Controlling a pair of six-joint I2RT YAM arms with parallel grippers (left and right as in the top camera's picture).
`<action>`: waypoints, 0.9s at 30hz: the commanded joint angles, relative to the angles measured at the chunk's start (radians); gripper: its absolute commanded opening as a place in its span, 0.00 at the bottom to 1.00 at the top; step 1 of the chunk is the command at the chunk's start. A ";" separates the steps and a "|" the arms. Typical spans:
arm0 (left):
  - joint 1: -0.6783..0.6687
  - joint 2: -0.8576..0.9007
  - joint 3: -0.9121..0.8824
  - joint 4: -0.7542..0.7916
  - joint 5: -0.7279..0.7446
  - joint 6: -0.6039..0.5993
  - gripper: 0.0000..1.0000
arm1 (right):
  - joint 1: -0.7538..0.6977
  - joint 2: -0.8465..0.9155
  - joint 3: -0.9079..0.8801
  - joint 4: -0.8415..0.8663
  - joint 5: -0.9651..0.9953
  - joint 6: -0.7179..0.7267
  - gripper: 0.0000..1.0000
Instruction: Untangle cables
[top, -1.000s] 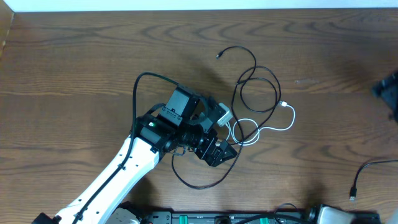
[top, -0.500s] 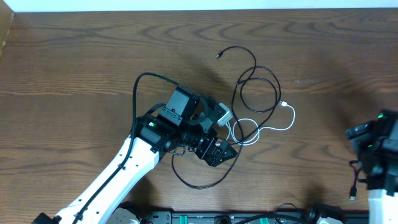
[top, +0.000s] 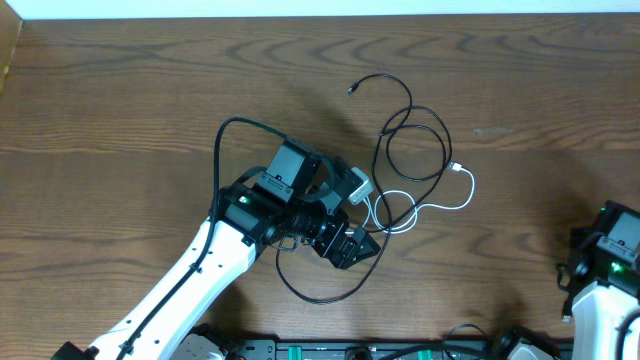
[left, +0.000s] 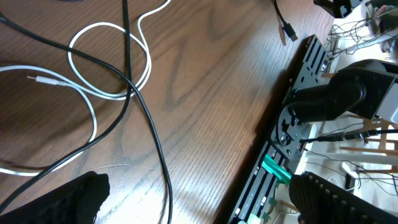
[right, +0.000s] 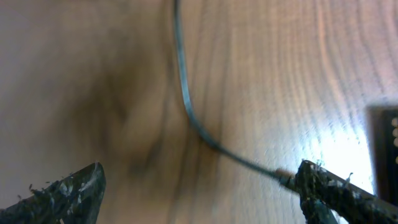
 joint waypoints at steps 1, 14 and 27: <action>-0.002 0.000 0.007 -0.002 -0.006 0.025 0.98 | -0.072 0.083 -0.009 0.060 0.027 -0.061 0.94; -0.002 0.000 0.007 -0.005 -0.006 0.024 0.98 | -0.168 0.381 -0.009 0.437 -0.124 -0.216 0.96; -0.002 0.000 0.007 -0.006 -0.006 0.024 0.98 | -0.168 0.423 -0.007 0.587 -0.207 -0.260 0.03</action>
